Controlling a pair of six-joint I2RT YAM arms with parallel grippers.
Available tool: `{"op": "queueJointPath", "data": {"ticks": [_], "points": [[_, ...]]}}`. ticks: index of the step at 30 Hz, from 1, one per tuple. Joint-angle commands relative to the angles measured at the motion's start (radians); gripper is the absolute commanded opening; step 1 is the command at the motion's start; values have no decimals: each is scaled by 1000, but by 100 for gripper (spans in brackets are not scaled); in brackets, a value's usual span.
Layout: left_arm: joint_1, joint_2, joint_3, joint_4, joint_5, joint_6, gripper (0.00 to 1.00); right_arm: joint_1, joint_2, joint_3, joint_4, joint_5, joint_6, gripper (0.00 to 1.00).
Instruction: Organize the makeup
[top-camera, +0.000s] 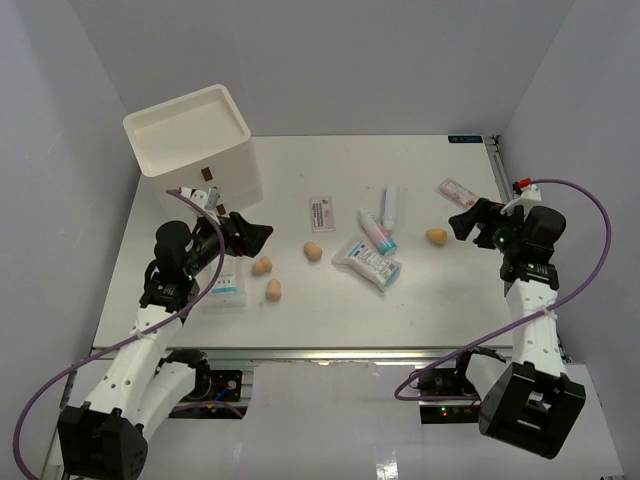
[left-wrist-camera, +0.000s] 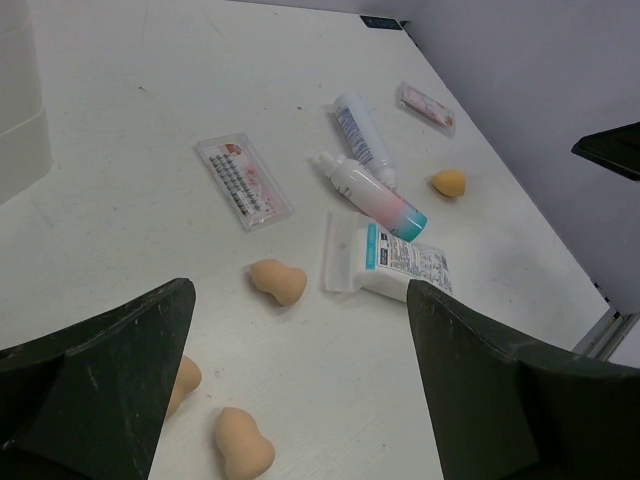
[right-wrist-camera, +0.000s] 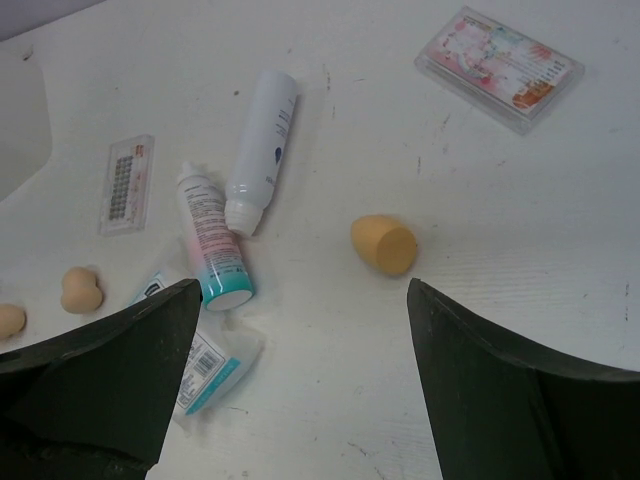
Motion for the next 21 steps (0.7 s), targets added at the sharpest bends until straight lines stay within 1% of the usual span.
{"op": "queueJointPath", "data": {"ticks": [1,3,4,5,8,11,12,14,16,18,21], "points": [[-1,8,17,20,16,-12,98,-6,-71,-38,81,-256,-169,90],[-1,17,21,19,0,-27,98,-5,-106,-74,92,-434,-274,90],[-1,20,23,20,-2,-31,98,-5,-114,-80,95,-496,-317,90],[-1,24,26,20,-2,-38,98,-5,-122,-86,92,-498,-335,90],[-1,72,65,1,-9,-83,98,-5,-136,-90,60,-621,-415,90],[-1,129,127,-39,-36,-124,98,-6,-149,-75,-28,-697,-514,90],[-1,144,160,-56,-57,-131,98,-6,-158,-80,-27,-710,-514,90],[-1,171,202,-97,-119,-146,98,-5,-166,-90,-16,-712,-506,90],[-1,219,307,-177,-228,-155,98,-7,-168,-94,8,-676,-473,90],[-1,294,375,-234,-371,-152,98,-5,-162,-90,14,-651,-451,90],[-1,407,530,-416,-574,-162,96,-5,-161,-89,16,-625,-433,90]]}}
